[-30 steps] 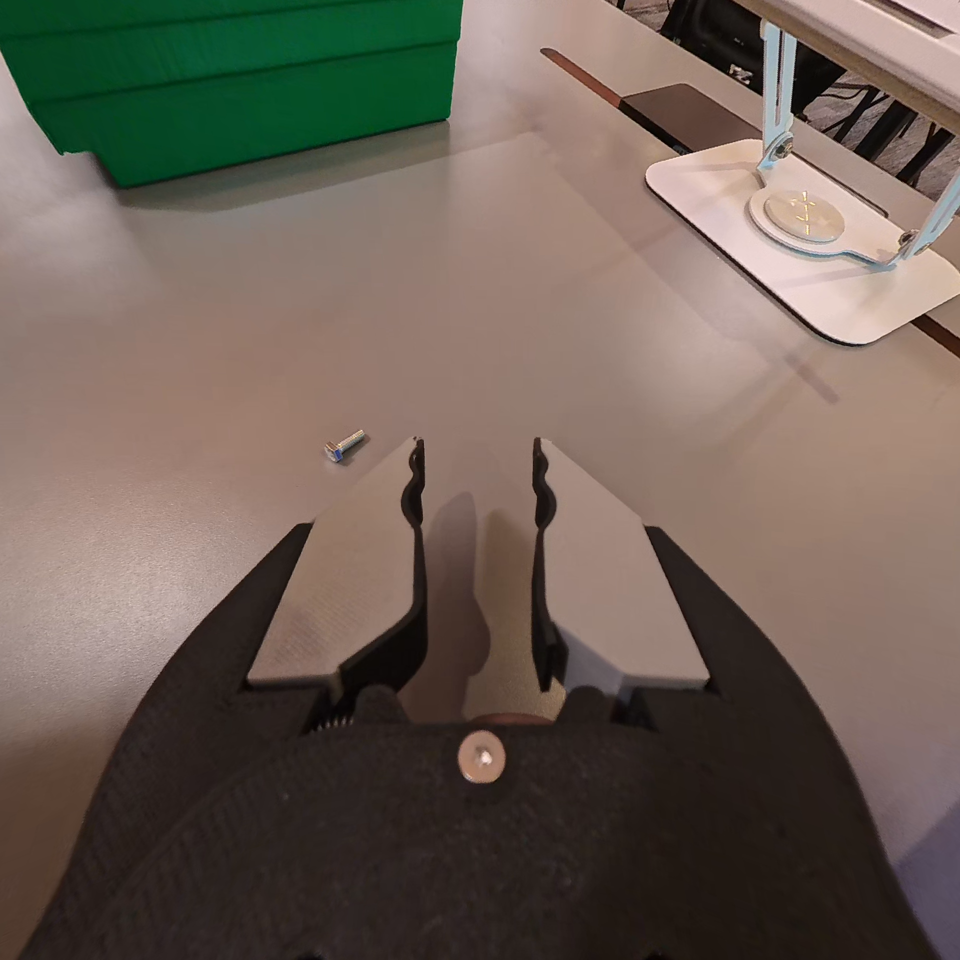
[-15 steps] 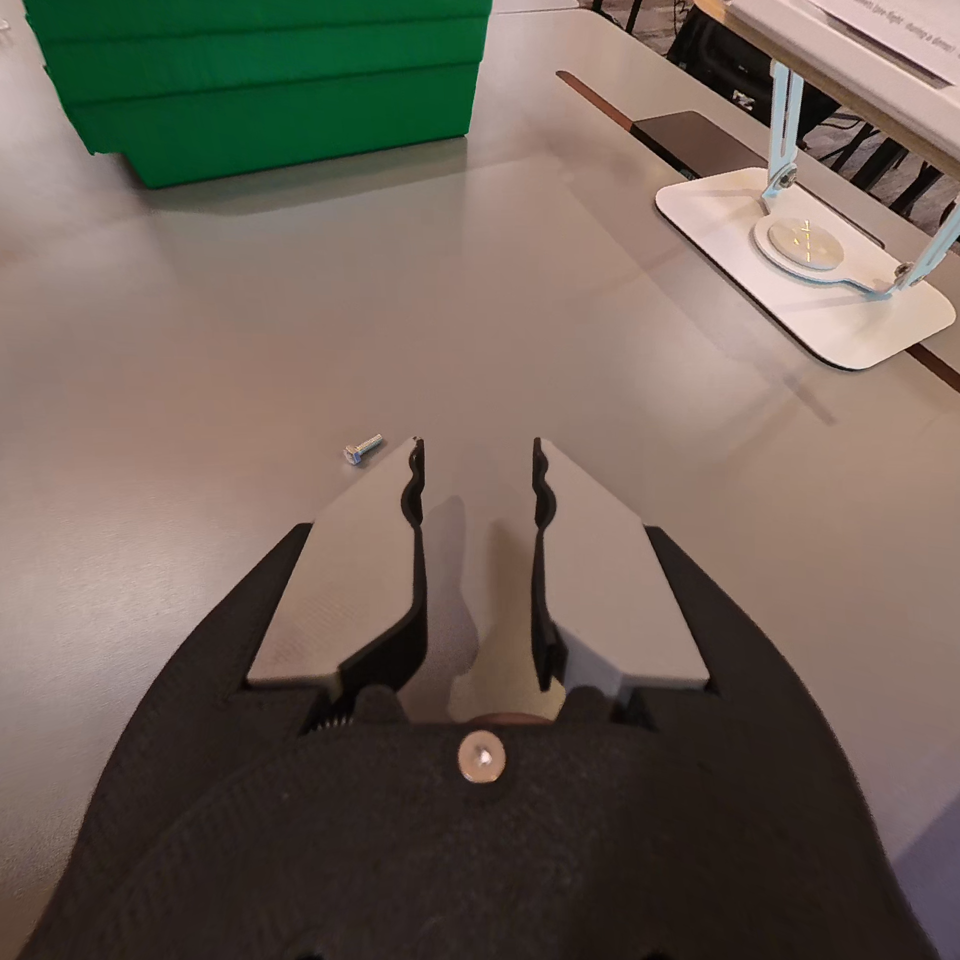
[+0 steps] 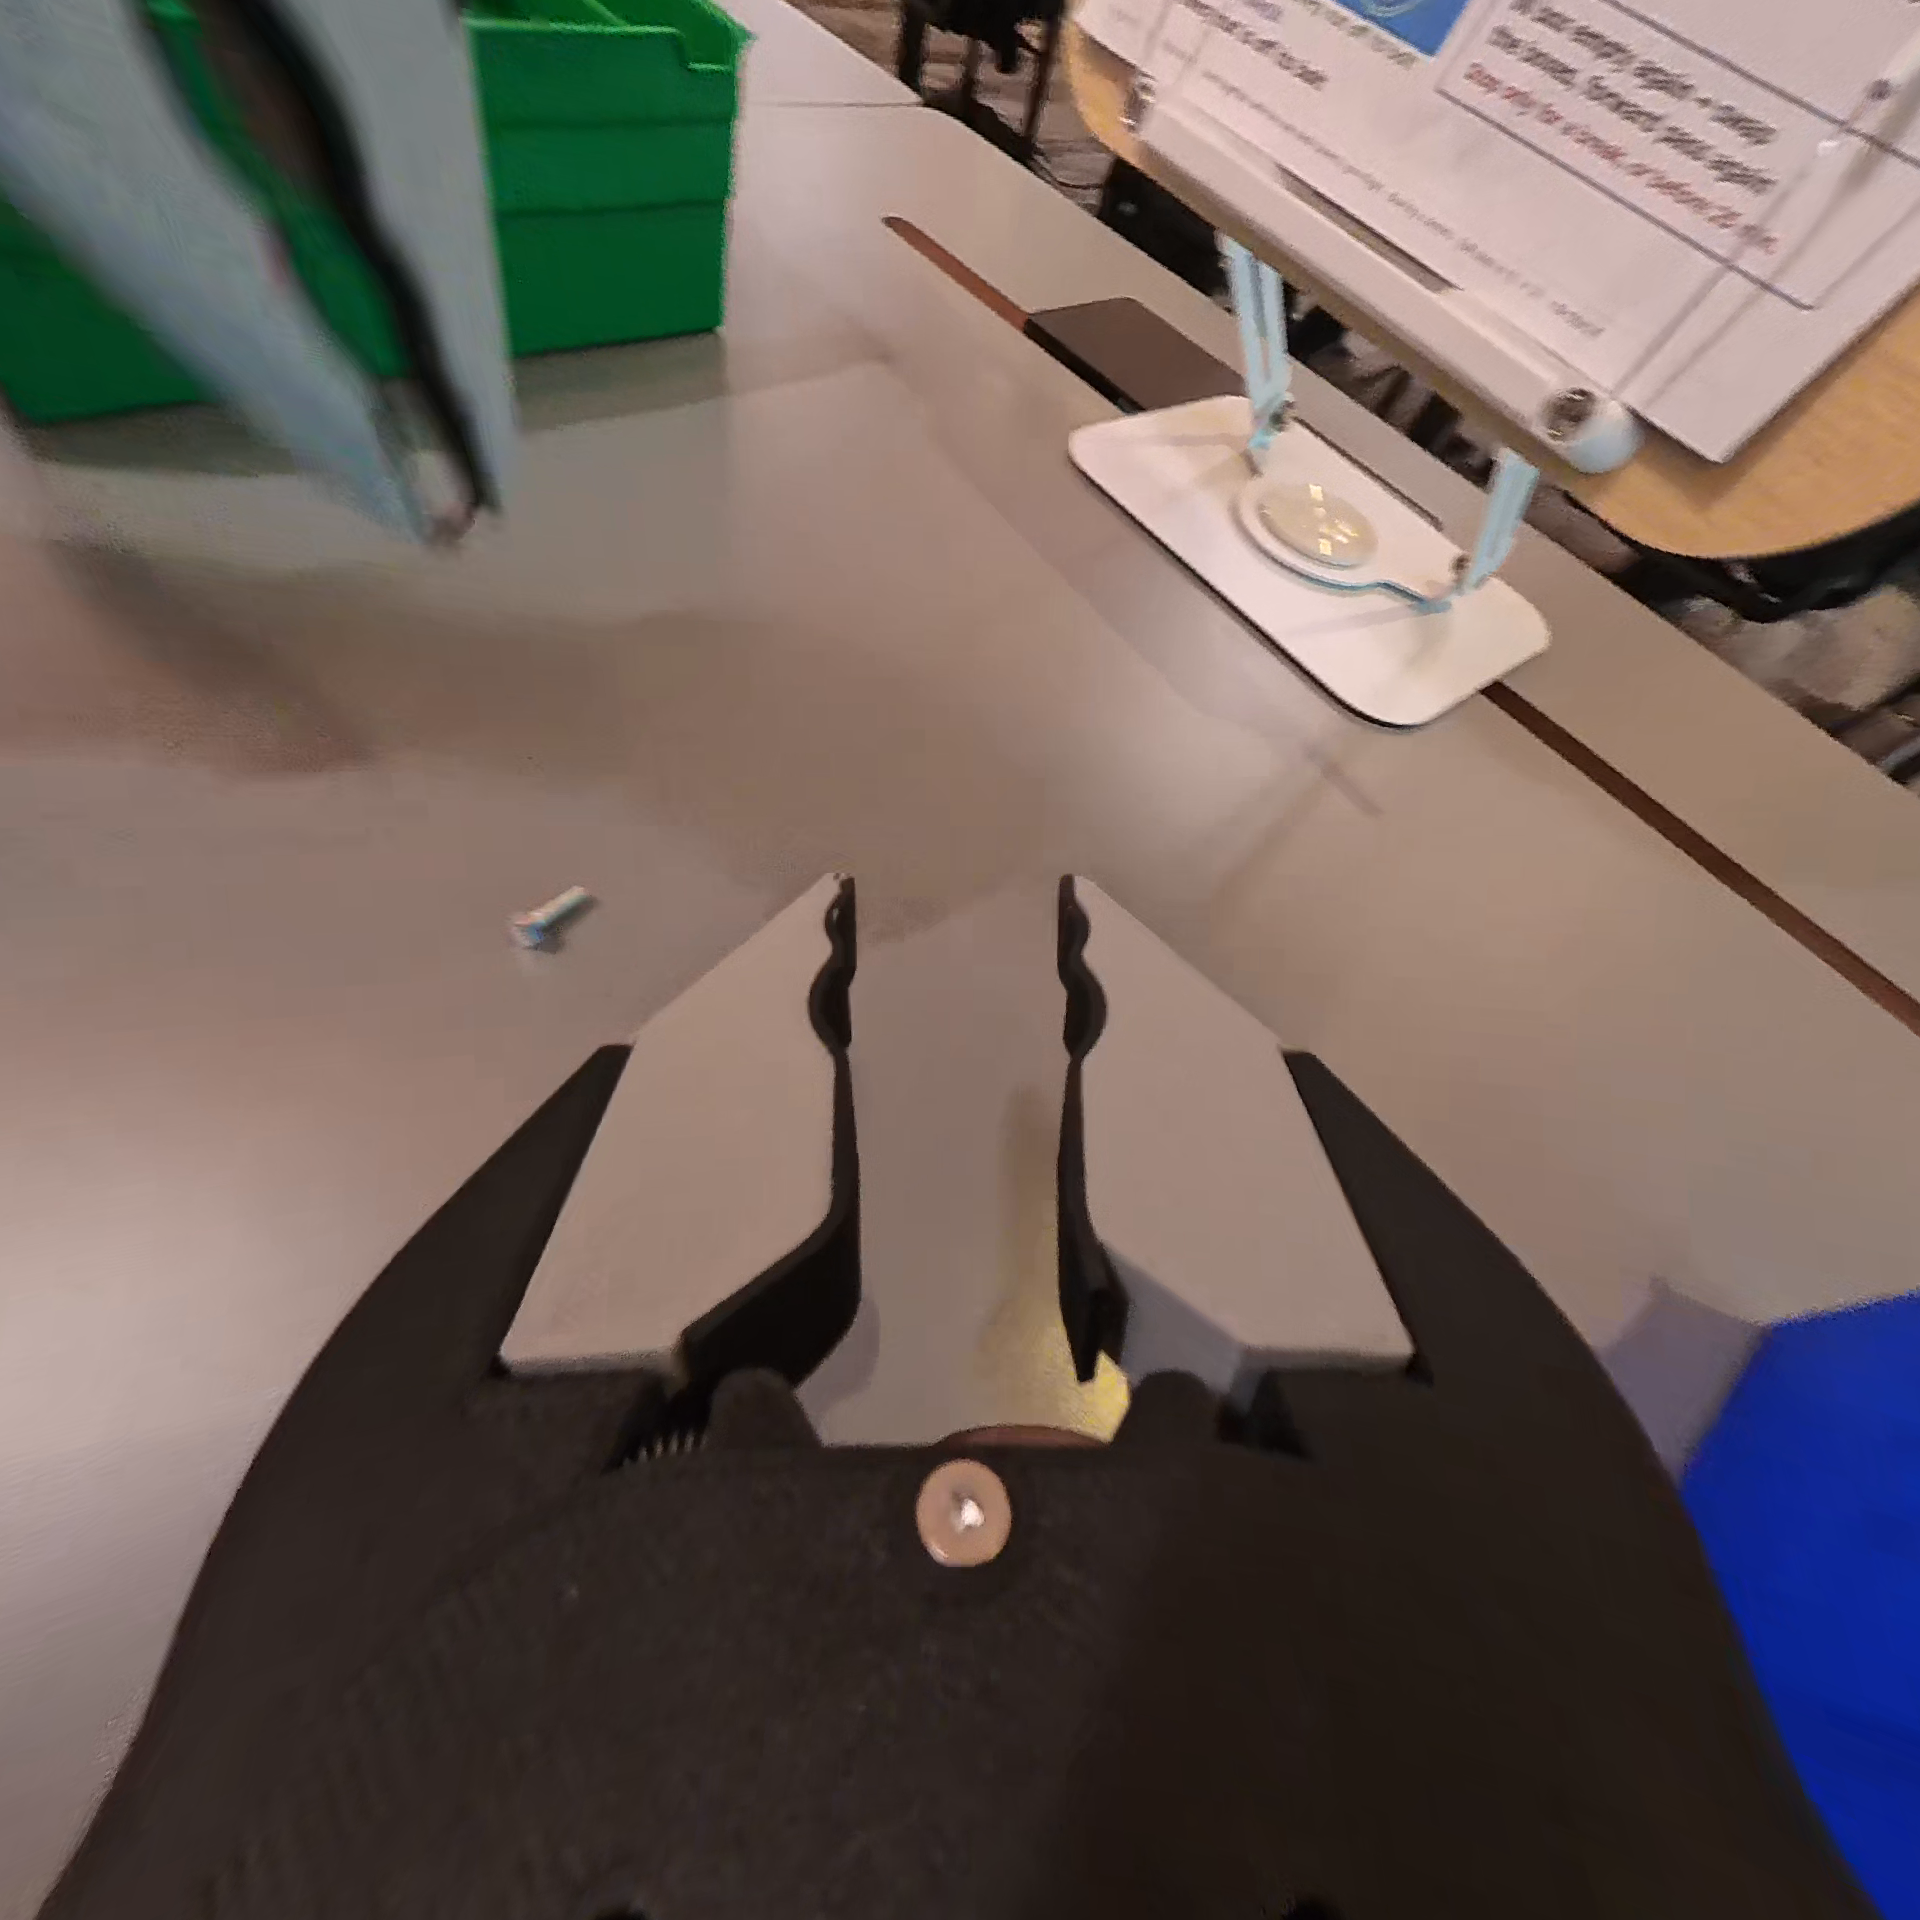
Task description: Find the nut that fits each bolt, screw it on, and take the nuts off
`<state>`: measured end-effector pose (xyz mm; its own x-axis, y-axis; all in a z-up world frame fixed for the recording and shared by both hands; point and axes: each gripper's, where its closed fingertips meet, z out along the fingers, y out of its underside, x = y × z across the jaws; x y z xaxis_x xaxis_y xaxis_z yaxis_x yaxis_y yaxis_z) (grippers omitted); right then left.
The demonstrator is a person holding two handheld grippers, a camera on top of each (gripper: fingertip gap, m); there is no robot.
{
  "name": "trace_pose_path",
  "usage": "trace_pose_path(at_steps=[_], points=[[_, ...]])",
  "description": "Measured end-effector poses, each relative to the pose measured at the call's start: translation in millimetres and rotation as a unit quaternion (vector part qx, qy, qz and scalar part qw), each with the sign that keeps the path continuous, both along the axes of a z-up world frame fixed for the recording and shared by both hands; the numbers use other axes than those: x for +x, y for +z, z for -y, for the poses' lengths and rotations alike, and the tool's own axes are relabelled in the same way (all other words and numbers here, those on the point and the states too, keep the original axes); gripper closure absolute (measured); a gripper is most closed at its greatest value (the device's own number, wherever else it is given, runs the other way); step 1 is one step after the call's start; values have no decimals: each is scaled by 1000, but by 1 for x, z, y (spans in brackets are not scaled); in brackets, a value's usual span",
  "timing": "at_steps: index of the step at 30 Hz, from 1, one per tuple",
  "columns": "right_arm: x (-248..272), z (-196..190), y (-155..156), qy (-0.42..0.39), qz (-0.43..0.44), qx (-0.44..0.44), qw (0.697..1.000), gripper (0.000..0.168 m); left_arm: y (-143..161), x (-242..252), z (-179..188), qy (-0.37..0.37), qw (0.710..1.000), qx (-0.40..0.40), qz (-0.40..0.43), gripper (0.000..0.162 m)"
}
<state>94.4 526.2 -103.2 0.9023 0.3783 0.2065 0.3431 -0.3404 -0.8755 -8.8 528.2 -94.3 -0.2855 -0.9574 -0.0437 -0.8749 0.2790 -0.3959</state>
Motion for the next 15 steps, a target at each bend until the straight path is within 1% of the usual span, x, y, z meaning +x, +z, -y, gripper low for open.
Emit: trace_pose_path(at_steps=[2,5,8,10,13,15], points=[[15,-2,-2,-29,5,-6,1000,134,-26,17,26,-23,999,-22,-12,154],[24,-3,-8,-46,-6,-24,999,133,-66,32,49,-47,998,-26,-43,154],[23,-3,-10,-44,-5,-30,999,133,-90,41,64,-63,996,-34,-57,154],[22,-2,-12,-42,4,-31,999,133,-92,51,68,-63,996,-45,-33,155],[19,-2,-13,-38,9,-33,999,133,-93,50,68,-57,995,-62,-44,154],[18,-2,-14,-36,9,-34,999,133,-93,49,66,-55,996,-57,-43,151]])
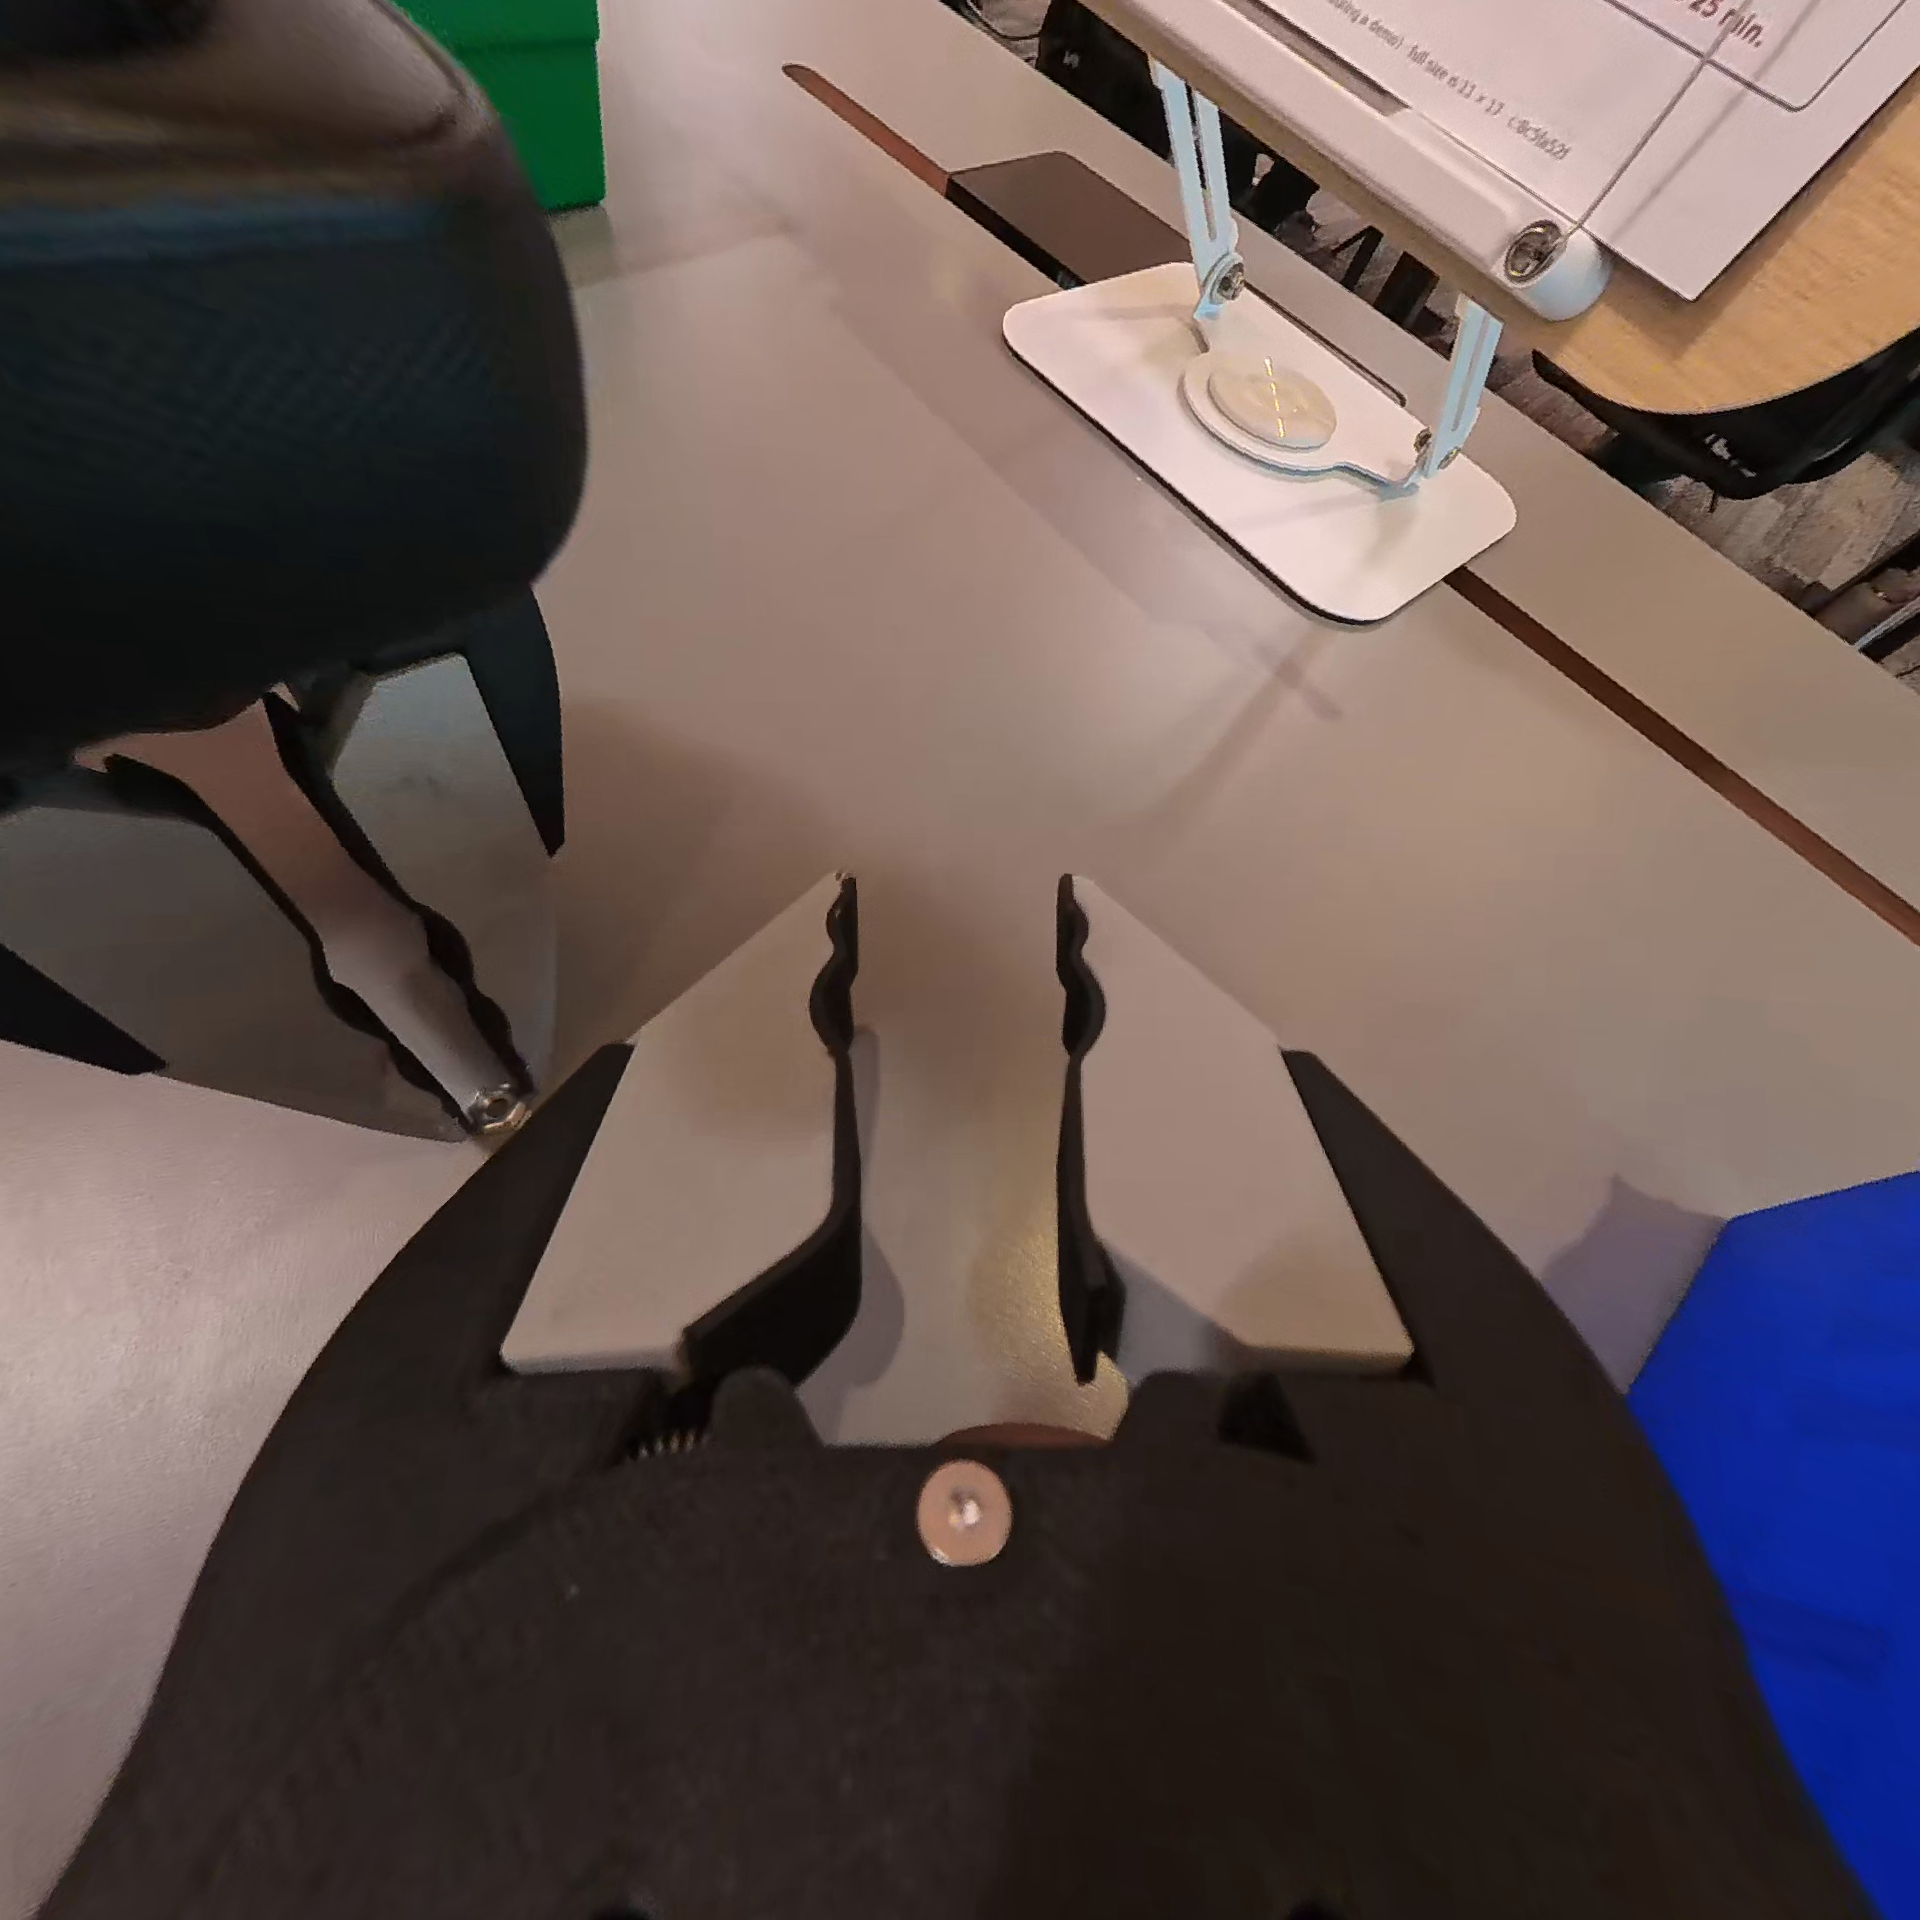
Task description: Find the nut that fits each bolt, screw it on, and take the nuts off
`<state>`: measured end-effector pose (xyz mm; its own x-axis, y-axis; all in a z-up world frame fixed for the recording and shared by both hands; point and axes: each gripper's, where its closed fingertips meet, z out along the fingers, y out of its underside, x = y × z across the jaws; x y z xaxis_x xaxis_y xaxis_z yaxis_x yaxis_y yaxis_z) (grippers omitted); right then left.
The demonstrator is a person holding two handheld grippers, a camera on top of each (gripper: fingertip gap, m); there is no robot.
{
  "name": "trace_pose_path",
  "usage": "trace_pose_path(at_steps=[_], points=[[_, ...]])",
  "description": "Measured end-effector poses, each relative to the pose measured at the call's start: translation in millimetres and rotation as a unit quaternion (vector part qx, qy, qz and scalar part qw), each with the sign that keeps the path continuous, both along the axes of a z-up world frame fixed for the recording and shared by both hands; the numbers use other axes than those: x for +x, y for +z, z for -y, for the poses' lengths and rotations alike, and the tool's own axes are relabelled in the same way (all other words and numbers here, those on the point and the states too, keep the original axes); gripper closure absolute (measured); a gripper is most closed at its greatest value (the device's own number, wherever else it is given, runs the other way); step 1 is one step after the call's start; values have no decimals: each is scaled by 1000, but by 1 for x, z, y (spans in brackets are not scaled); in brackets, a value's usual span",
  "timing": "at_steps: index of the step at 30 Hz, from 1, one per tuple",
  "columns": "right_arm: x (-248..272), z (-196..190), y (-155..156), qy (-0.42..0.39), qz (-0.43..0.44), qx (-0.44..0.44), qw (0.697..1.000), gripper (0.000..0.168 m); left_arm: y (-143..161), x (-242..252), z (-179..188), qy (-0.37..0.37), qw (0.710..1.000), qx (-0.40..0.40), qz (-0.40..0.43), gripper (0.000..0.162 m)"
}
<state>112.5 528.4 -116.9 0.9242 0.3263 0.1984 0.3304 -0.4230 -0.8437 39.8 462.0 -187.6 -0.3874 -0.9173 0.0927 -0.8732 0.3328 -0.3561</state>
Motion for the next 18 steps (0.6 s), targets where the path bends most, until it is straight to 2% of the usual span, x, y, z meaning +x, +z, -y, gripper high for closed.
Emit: trace_pose_path(at_steps=[4,8,12,15,18], points=[[-1,0,0,1,-2,0,1000,133,4,0,-4,15,1000,8,19,134],[-3,-1,-1,5,-5,2,1000,133,35,-2,-12,46,994,1,99,133],[-15,1,0,31,-20,4,999,133,70,-22,-31,111,971,-21,211,130],[-27,3,-3,55,-13,0,998,133,75,-48,-46,189,947,-76,248,109],[-39,5,-7,79,-18,-9,997,133,74,-71,-56,226,925,-101,289,107]])
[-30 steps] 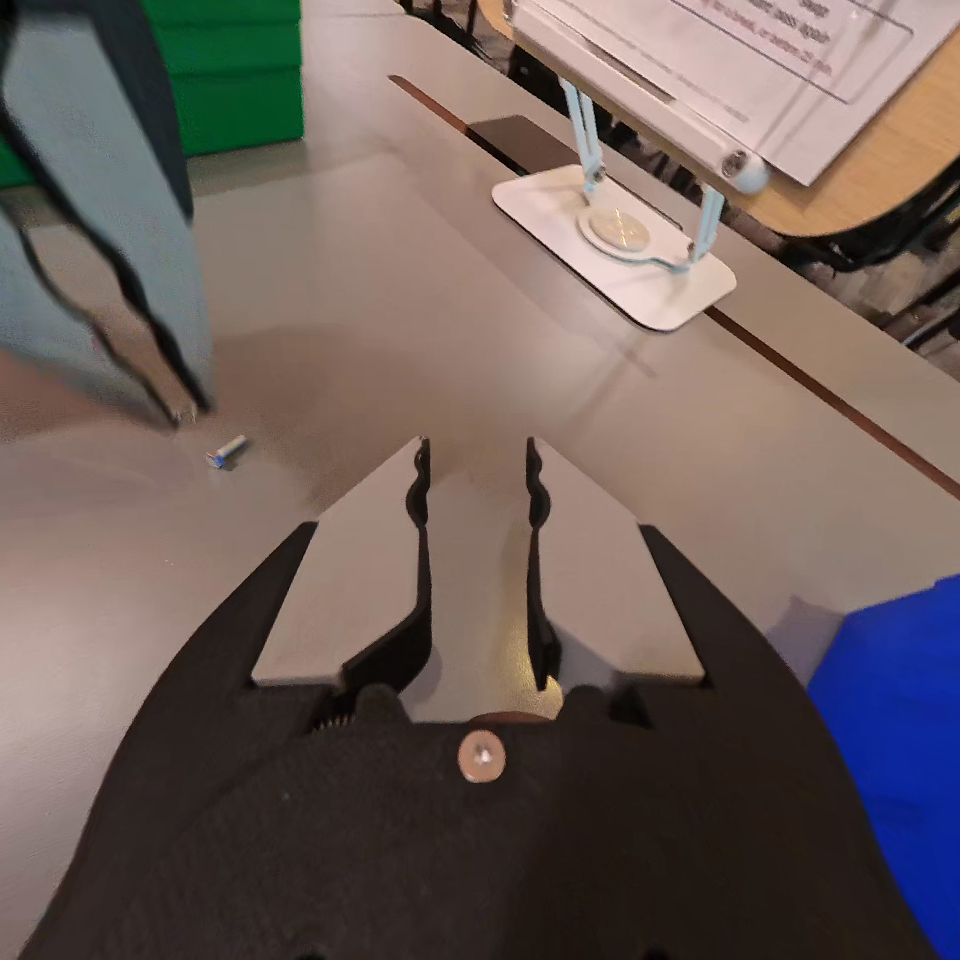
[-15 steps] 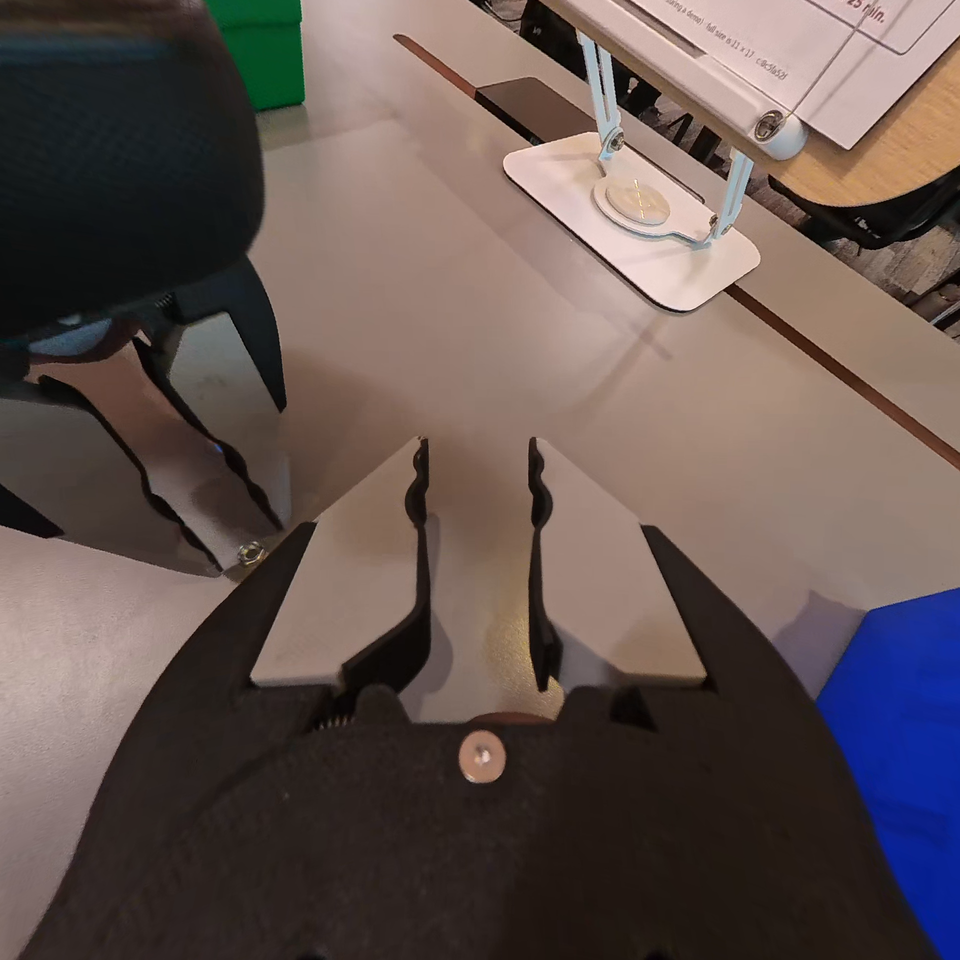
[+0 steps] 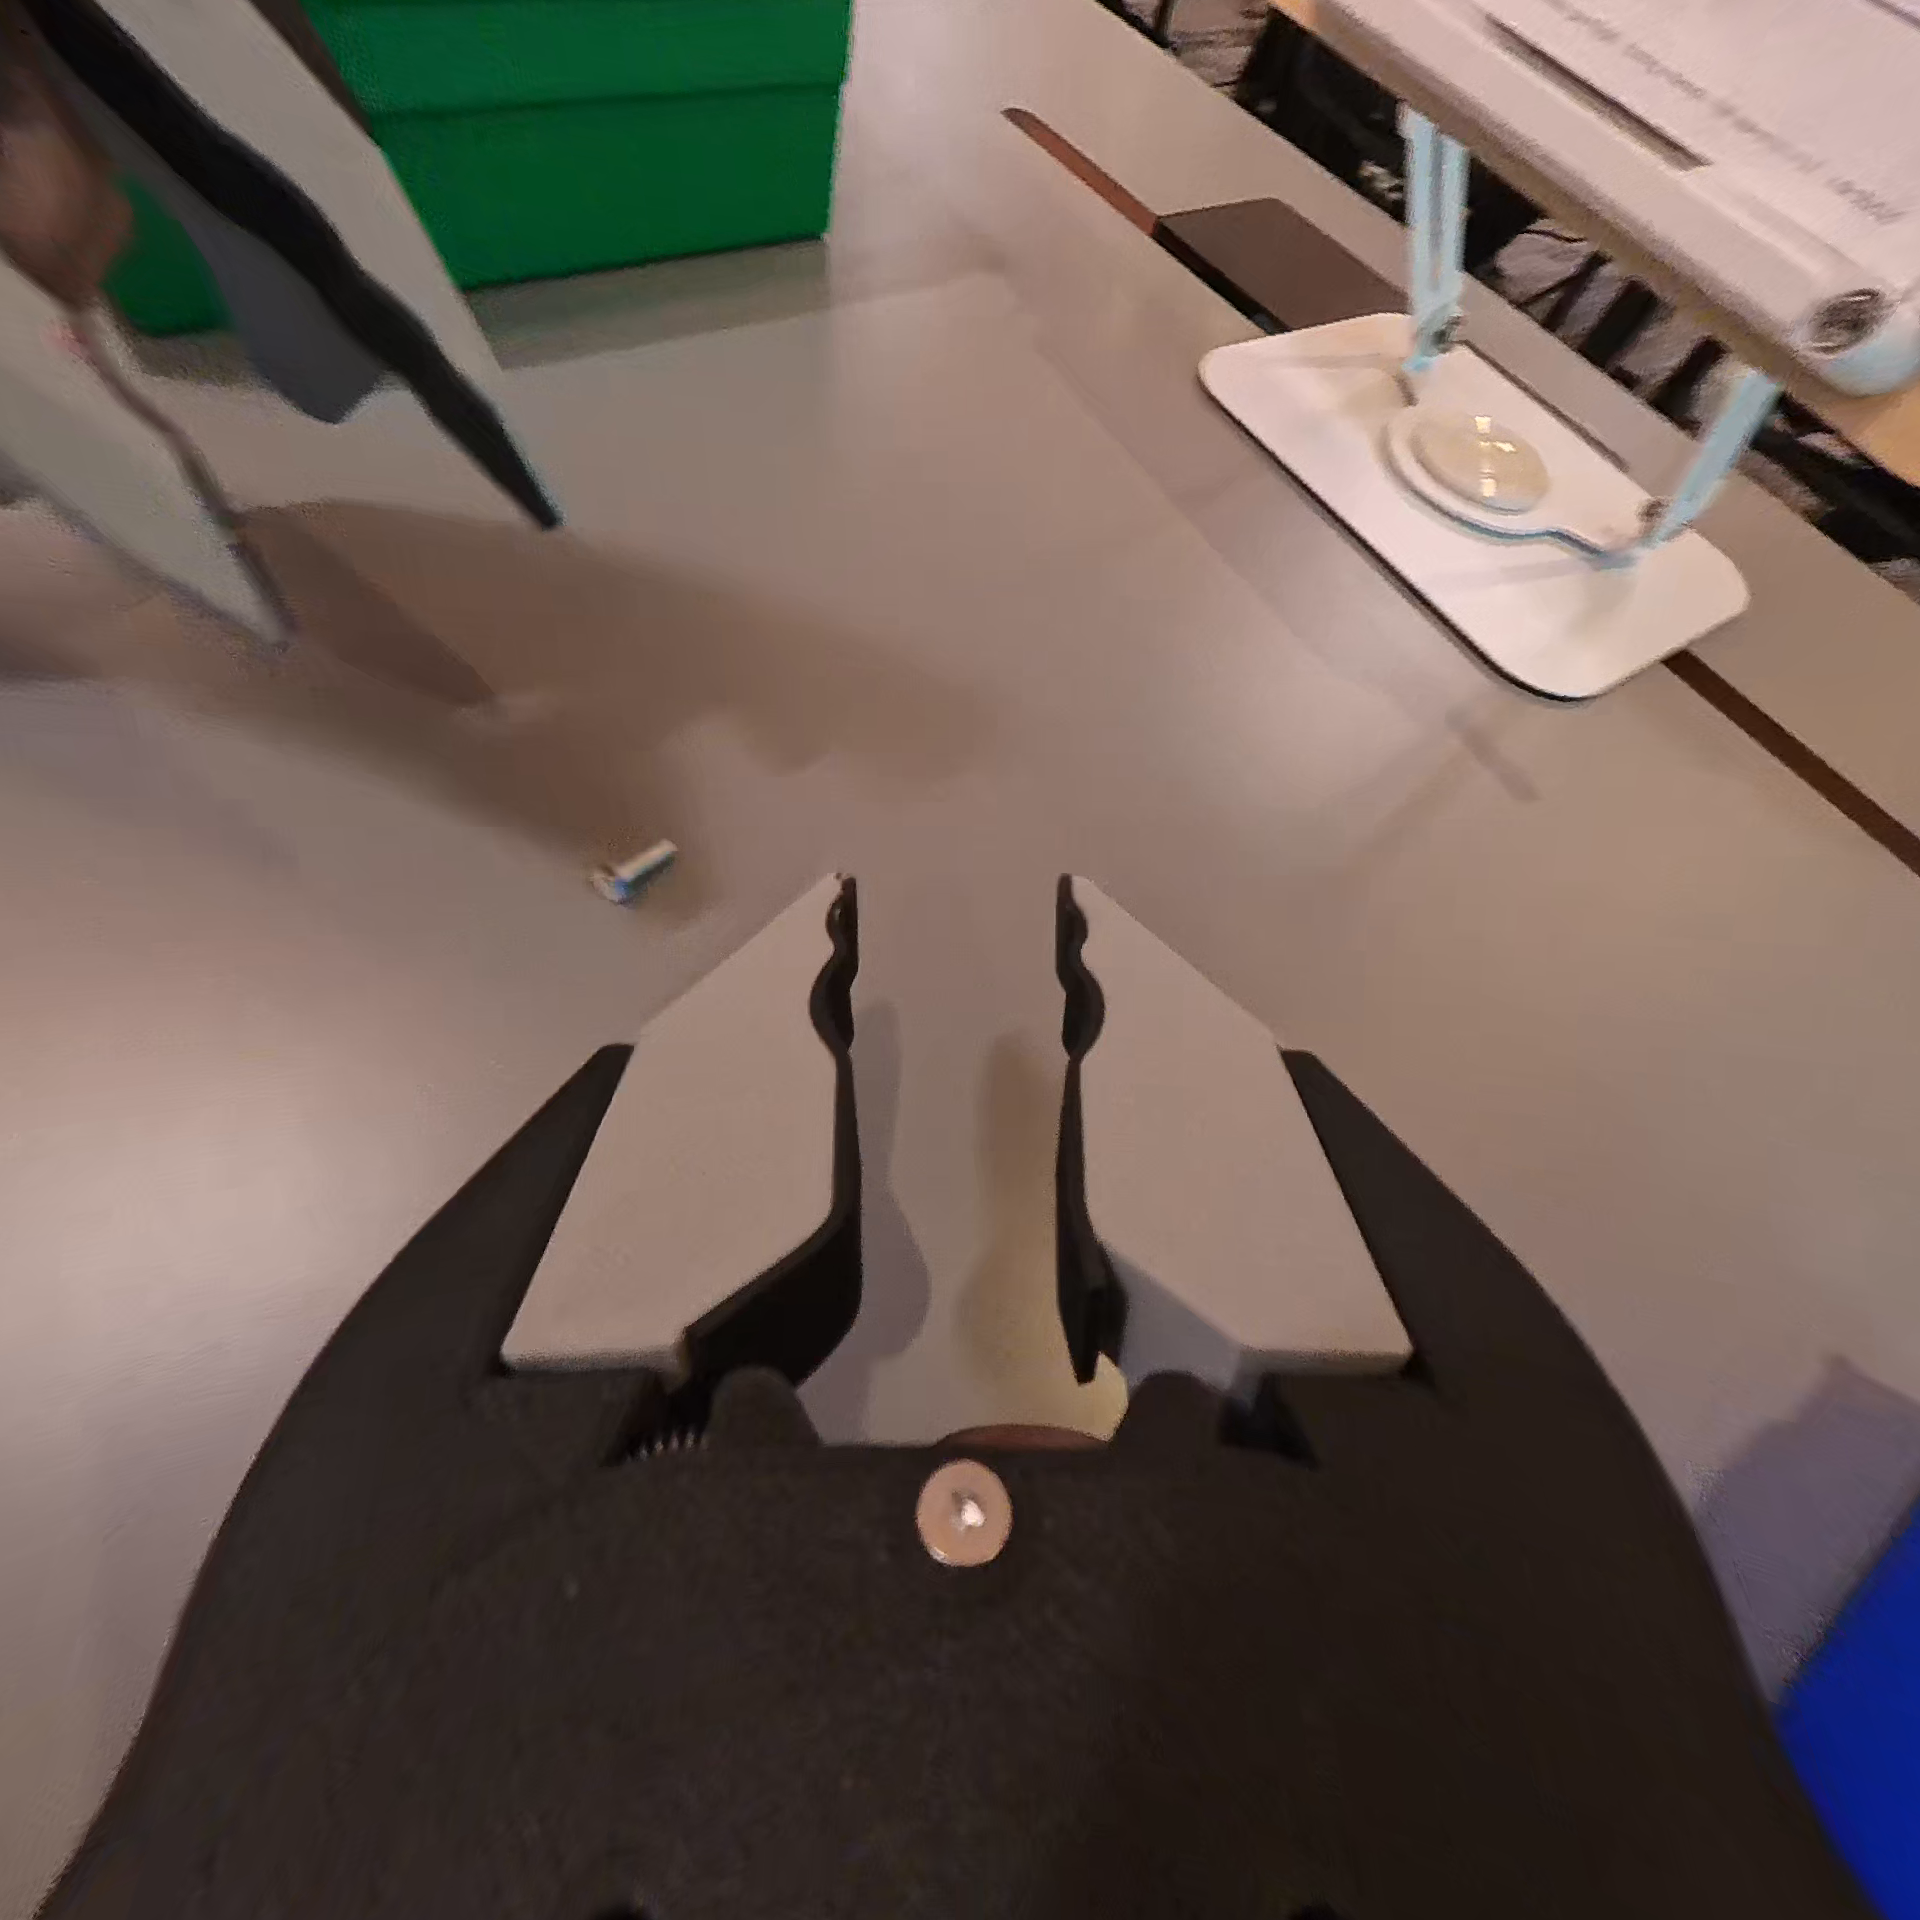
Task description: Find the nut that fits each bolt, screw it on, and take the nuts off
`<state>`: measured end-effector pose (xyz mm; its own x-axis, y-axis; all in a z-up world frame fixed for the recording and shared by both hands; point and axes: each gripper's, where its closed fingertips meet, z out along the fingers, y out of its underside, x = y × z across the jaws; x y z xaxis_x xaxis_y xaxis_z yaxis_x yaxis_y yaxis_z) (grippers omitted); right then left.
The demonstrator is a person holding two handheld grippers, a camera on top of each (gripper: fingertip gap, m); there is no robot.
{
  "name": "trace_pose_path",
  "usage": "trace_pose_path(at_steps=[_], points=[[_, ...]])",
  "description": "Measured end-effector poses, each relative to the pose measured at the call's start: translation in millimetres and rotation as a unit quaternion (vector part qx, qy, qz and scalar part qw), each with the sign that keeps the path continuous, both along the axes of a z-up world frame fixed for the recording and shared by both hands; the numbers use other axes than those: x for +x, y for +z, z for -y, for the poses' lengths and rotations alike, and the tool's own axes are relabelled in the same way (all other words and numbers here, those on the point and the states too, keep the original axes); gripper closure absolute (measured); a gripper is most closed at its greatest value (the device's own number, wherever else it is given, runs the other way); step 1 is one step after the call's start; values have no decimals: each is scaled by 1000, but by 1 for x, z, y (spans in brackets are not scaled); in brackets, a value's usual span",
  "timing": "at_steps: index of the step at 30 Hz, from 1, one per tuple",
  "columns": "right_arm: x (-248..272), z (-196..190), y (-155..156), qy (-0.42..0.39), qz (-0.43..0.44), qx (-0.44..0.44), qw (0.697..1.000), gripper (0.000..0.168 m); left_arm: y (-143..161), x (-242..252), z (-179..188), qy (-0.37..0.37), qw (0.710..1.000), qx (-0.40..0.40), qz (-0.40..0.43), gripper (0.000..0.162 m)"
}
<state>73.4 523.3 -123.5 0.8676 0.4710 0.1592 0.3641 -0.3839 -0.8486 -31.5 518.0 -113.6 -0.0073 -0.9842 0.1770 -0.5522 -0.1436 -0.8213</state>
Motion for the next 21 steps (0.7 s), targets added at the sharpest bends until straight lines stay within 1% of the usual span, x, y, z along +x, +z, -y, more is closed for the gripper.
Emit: trace_pose_path(at_steps=[3,6,8,11,13,15,17,19,21], points=[[-25,6,-1,49,-47,-21,997,136,4,-7,-32,51,997,28,50,107],[-37,7,-8,68,-39,-36,996,139,10,2,-49,46,994,8,97,106],[-46,9,-15,85,-35,-54,994,139,12,11,-57,35,993,6,113,106],[-65,13,-33,108,-40,-109,987,140,10,23,-67,31,993,31,110,106],[-70,9,-44,99,-14,-132,986,142,5,29,-72,36,992,58,102,108],[-77,7,-47,97,-6,-142,985,142,-1,30,-75,40,992,74,90,108],[-85,7,-44,94,-29,-156,983,143,-6,28,-78,50,992,90,79,113],[-88,8,-51,79,-49,-192,977,142,-12,25,-81,67,992,89,63,114],[-86,6,-59,63,-44,-208,975,144,-14,24,-75,59,994,64,63,115]])
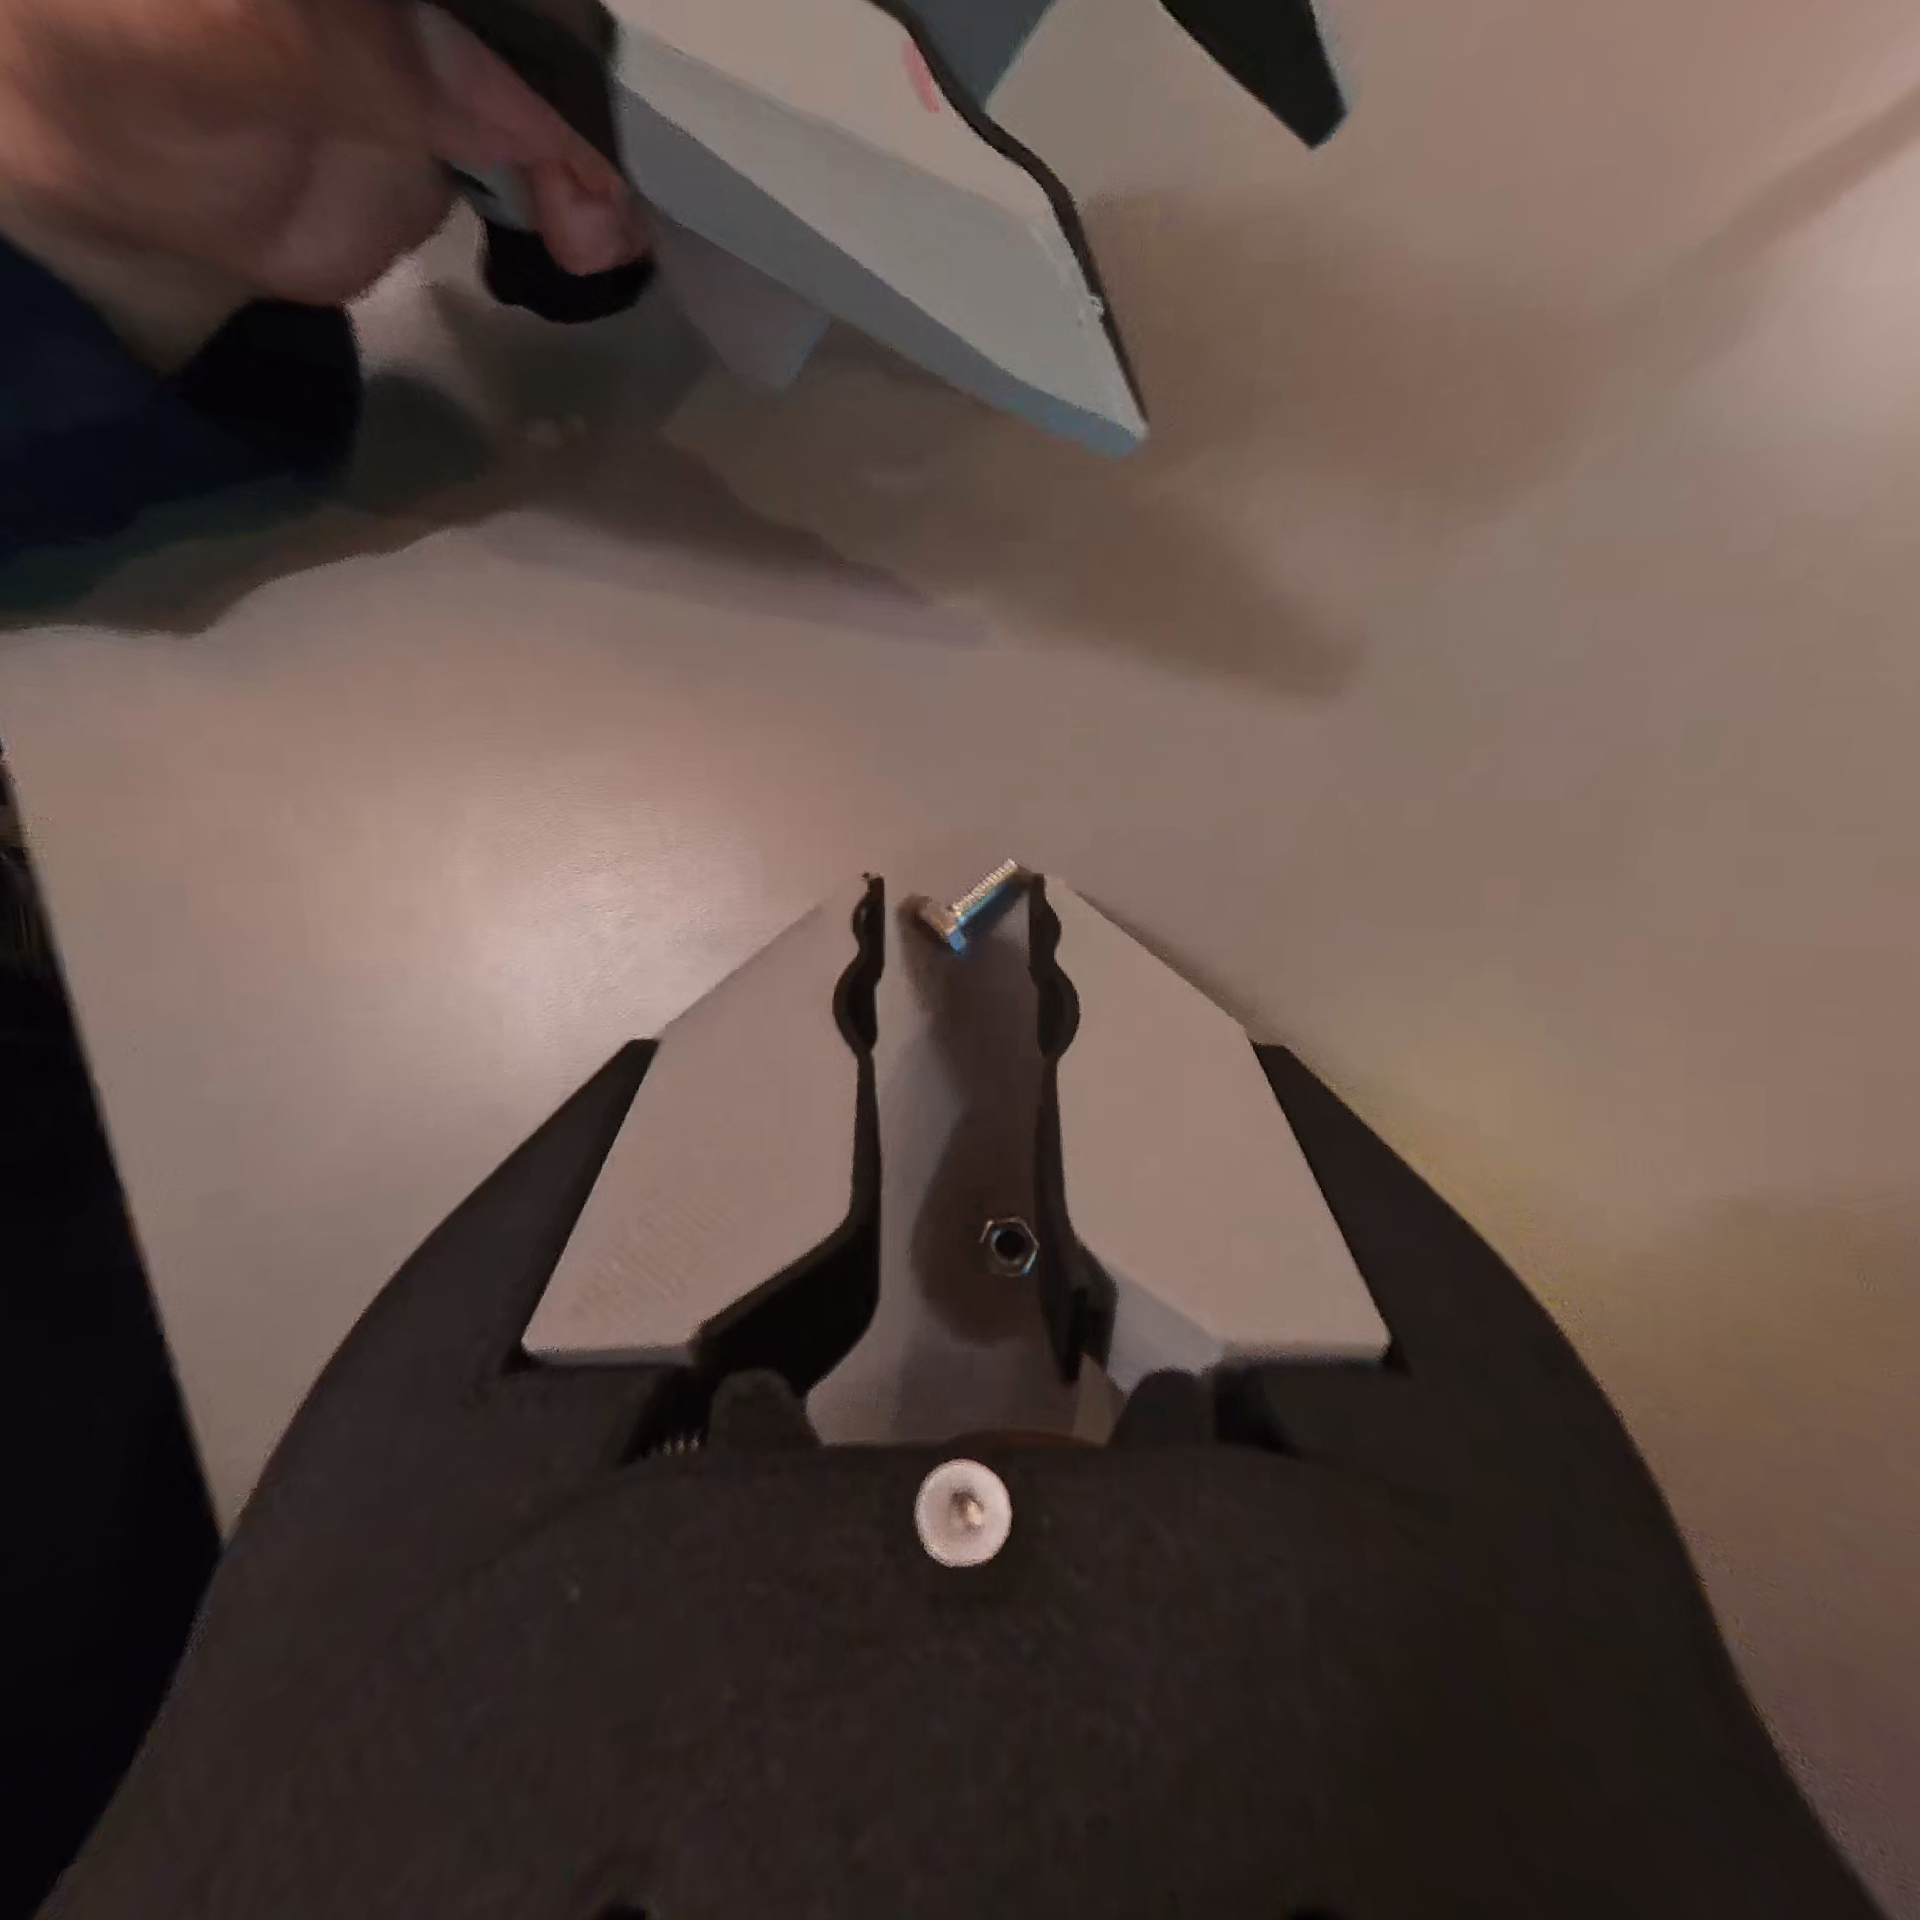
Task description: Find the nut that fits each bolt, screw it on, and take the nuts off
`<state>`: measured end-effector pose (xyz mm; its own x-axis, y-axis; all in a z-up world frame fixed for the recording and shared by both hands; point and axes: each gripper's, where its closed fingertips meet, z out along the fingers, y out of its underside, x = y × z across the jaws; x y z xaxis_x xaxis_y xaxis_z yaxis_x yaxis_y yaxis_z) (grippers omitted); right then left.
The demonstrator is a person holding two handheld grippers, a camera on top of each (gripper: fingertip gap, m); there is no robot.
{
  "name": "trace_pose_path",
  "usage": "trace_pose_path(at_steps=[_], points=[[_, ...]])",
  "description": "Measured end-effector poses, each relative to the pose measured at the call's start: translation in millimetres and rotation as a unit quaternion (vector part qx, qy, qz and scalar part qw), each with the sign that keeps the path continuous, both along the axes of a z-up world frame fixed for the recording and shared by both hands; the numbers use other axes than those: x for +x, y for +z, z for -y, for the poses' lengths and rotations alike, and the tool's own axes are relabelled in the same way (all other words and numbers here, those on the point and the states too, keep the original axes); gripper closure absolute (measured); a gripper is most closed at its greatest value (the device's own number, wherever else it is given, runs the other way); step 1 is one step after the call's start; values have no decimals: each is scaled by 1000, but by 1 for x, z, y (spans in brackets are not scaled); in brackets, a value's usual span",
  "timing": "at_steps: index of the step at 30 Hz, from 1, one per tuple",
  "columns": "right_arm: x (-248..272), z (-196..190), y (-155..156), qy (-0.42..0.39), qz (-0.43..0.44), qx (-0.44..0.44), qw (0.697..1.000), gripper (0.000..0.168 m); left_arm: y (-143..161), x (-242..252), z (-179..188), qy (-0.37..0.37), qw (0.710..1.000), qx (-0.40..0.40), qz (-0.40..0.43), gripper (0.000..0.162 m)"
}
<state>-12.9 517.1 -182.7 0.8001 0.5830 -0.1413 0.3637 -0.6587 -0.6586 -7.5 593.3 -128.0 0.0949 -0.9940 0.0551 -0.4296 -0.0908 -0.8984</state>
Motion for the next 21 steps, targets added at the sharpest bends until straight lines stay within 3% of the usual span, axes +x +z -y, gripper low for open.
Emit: trace_pose_path(at_steps=[3,7,11,14,21], points=[[6,0,-3,-4,27,3,1000,165,-1,-1,3,-1,1000,-18,-5,116],[11,-6,1,1,39,35,999,166,-6,-2,12,-17,999,-29,-13,117],[14,-13,50,2,-31,140,990,166,-3,-1,30,-62,996,-71,6,122],[15,-9,90,8,-73,218,973,166,17,-1,50,-117,987,-86,62,139],[7,5,109,36,-99,261,960,166,61,-5,81,-201,956,-117,179,154]])
